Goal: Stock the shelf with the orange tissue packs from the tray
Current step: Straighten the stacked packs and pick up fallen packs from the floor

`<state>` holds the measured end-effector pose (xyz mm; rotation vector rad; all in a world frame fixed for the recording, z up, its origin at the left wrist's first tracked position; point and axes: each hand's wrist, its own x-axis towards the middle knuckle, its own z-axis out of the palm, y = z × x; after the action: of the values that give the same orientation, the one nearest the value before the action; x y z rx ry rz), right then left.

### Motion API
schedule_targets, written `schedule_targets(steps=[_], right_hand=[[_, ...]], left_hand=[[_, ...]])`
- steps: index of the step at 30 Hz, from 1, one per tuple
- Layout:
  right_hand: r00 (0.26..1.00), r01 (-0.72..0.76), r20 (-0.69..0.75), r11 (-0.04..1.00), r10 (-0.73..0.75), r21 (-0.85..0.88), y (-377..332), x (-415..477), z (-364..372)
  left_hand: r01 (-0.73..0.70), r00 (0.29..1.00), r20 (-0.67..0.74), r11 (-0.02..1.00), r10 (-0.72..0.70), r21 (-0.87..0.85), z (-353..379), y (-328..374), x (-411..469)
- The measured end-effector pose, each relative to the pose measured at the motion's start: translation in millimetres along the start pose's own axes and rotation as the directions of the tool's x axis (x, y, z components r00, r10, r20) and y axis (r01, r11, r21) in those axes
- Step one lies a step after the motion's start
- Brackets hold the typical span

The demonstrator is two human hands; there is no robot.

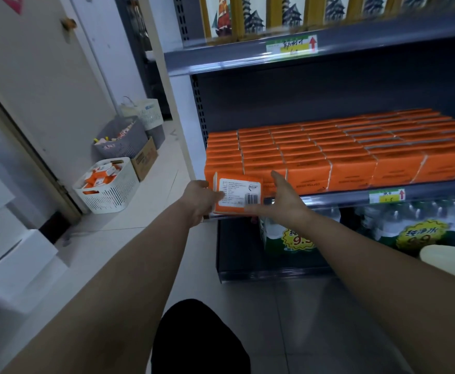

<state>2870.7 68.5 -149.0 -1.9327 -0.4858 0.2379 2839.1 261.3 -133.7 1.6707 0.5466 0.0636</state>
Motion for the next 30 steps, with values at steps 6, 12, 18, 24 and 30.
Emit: schedule_targets(steps=[6,12,18,24,30], right_hand=[[0.990,-0.024,-0.141,0.975,-0.008,-0.221,3.3,4.6,1.4],[0.998,-0.053,0.036,0.990,0.049,0.133,-3.9,5.2,14.0],[0.984,-0.159,-0.019,0.916,0.178,0.368,3.0,14.6,12.9],[0.967,-0.241,0.037,0.856,0.253,0.458,-9.6,27.7,27.2],[0.990,-0.138,-0.035,0.976,0.134,-0.170,55.4,27.9,2.3]], left_hand=[[-0.129,0.988,-0.062,0.979,0.140,0.155,4.7,2.4,-5.5],[-0.166,0.953,0.267,0.984,0.142,0.069,17.7,5.6,-14.6],[-0.228,0.969,0.134,0.958,0.206,0.174,3.0,0.5,-1.4],[-0.060,0.997,0.049,0.992,0.066,-0.112,11.9,2.5,3.2],[0.034,0.995,0.077,0.960,-0.057,0.277,-16.9,-28.3,22.0]])
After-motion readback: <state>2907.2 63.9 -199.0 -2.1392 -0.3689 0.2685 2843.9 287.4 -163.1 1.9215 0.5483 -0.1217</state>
